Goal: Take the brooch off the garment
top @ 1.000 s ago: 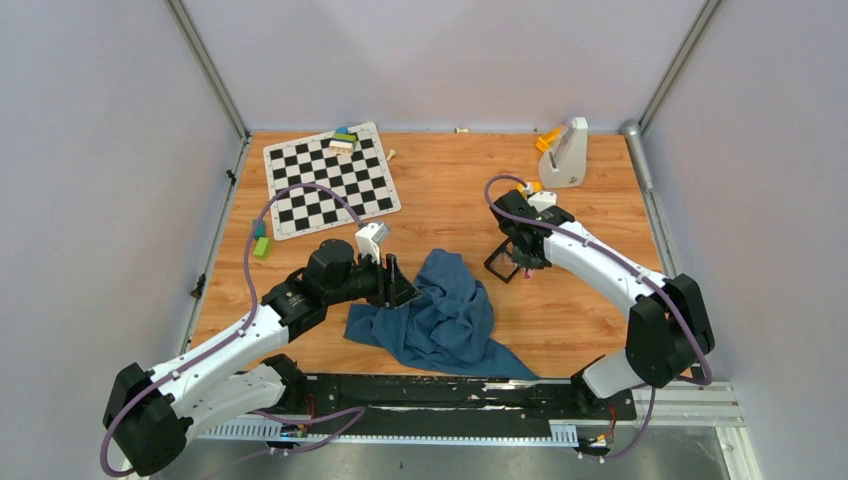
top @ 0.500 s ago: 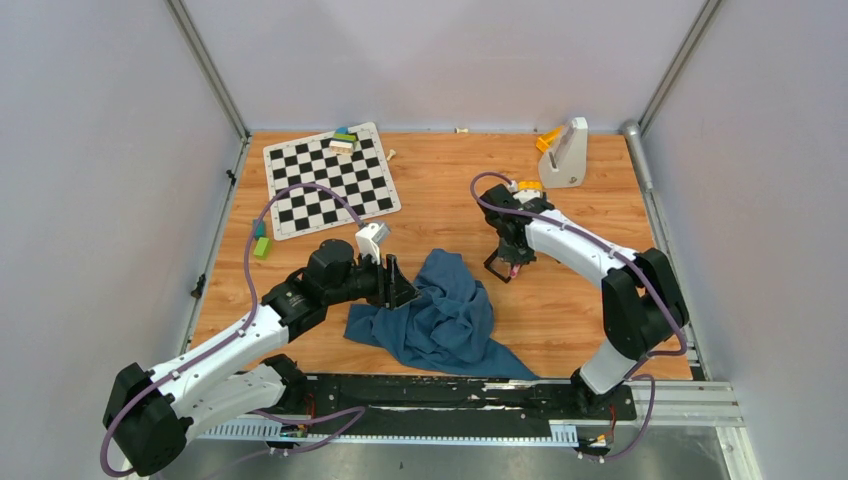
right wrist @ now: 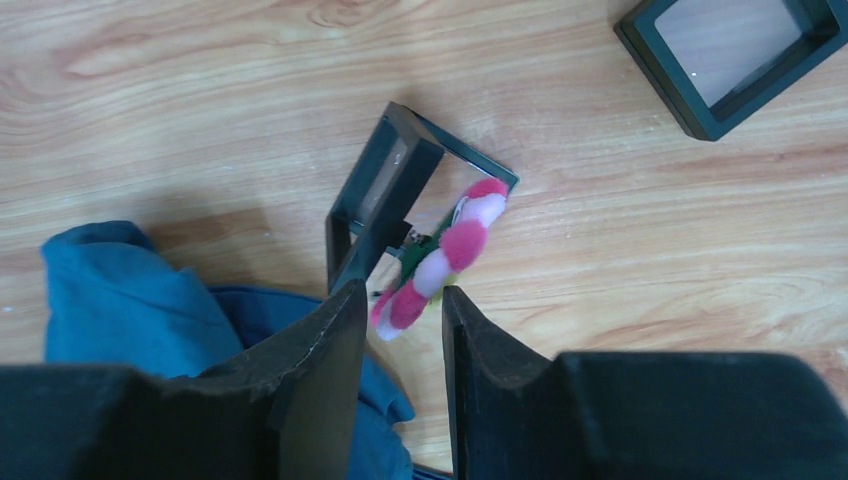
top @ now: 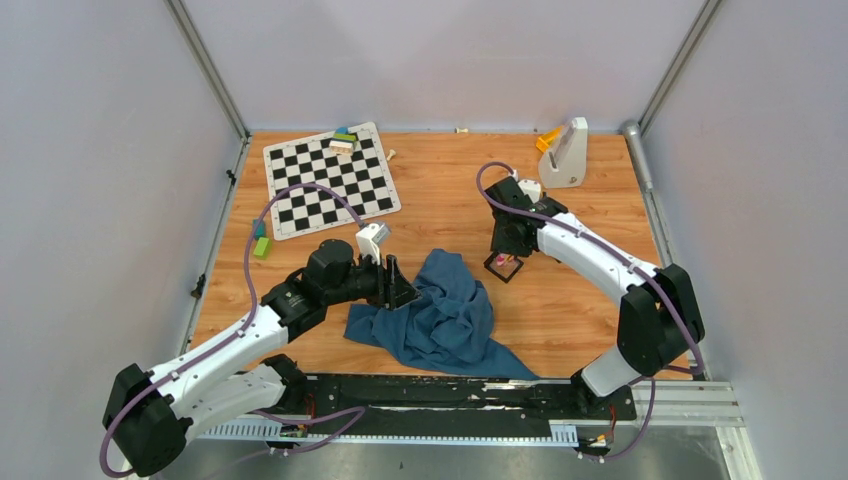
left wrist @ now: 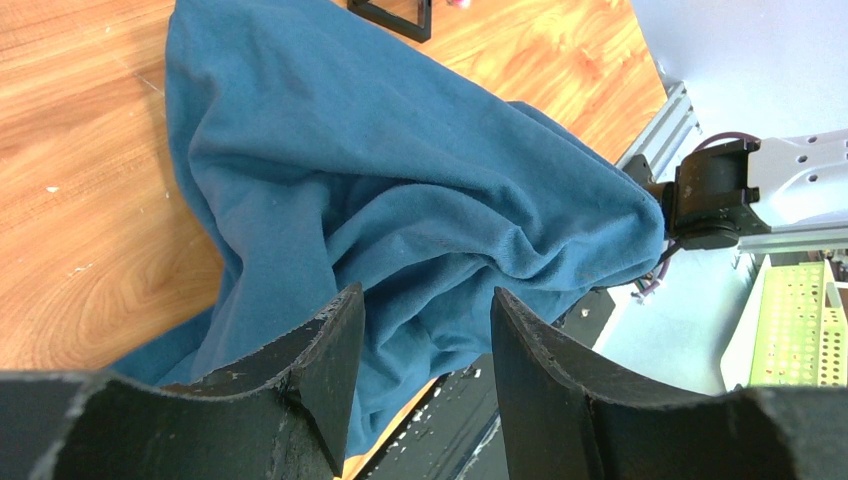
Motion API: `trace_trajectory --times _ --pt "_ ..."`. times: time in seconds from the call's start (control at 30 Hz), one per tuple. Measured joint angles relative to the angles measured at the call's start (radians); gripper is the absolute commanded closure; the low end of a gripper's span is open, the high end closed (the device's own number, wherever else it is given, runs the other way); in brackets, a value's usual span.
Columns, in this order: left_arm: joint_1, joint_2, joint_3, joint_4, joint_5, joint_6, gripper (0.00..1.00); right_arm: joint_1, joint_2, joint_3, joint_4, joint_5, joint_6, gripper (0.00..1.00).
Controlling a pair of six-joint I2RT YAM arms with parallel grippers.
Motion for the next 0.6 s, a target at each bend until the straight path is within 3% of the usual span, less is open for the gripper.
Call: trace_trajectory --times 0.6 --pt "0.0 -0.007 -0.002 0.0 0.001 0.0 0.43 -0.022 -0.019 -0.06 0.071 -0.079 -0.016 0.66"
